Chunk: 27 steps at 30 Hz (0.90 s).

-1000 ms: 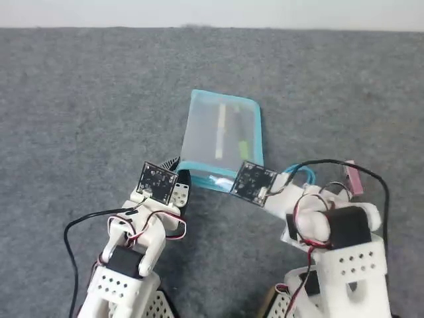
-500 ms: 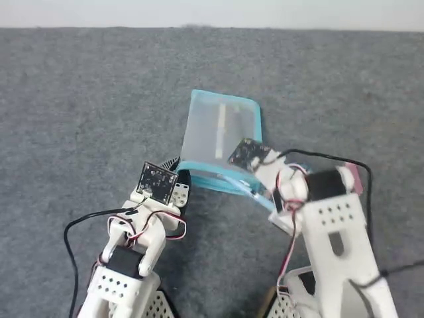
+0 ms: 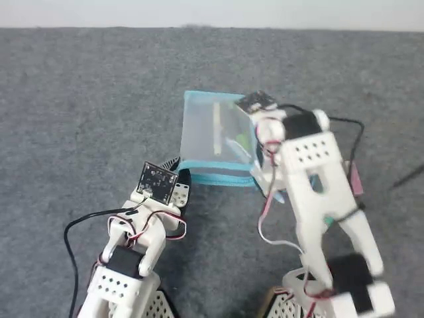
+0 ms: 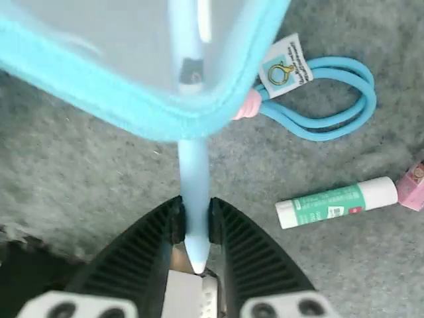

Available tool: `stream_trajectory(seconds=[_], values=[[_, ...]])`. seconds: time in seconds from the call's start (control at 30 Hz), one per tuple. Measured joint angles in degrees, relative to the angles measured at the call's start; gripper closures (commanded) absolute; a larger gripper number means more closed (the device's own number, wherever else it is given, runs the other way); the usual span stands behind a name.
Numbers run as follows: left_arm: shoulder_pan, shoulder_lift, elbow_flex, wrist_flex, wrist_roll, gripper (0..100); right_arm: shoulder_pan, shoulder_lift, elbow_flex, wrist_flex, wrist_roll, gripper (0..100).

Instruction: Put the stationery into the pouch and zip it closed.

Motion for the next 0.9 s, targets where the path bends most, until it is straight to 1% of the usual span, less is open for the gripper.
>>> stream_trajectory(seconds=[0.1,0.17,0.27,0.33,0.4,0.57,0.77,0.8,0.87,0.9], values=[[-0.3,0.0,0.0,0.0,0.0,99,-4.1,5.5,-5.3,0.5,-1.9,97.8],[-0.3,0.0,0.0,0.0,0.0,99,-6.2,8.2,-7.3,0.5,-2.4,91.7],[-0.3,0.0,0.0,0.0,0.0,99,-7.6,9.6,-9.2,0.6,-2.5,79.5],[-0.3,0.0,0.0,0.0,0.0,99,-8.0,9.8,-10.4,0.6,-2.7,75.0],[-0.3,0.0,0.0,0.0,0.0,99,-8.2,9.8,-12.0,0.6,-2.7,76.2],[-0.3,0.0,0.0,0.0,0.0,99,-8.6,9.8,-15.4,0.6,-2.7,85.3],[-0.3,0.0,0.0,0.0,0.0,99,-8.1,9.8,-17.4,0.6,-2.7,87.6],[-0.3,0.0,0.0,0.0,0.0,99,-8.4,9.8,-17.5,0.6,-2.7,90.2],[-0.3,0.0,0.0,0.0,0.0,99,-8.5,8.4,-17.5,0.6,-1.8,99.1],[-0.3,0.0,0.0,0.0,0.0,99,-8.5,6.8,-17.5,0.6,-1.1,99.3]])
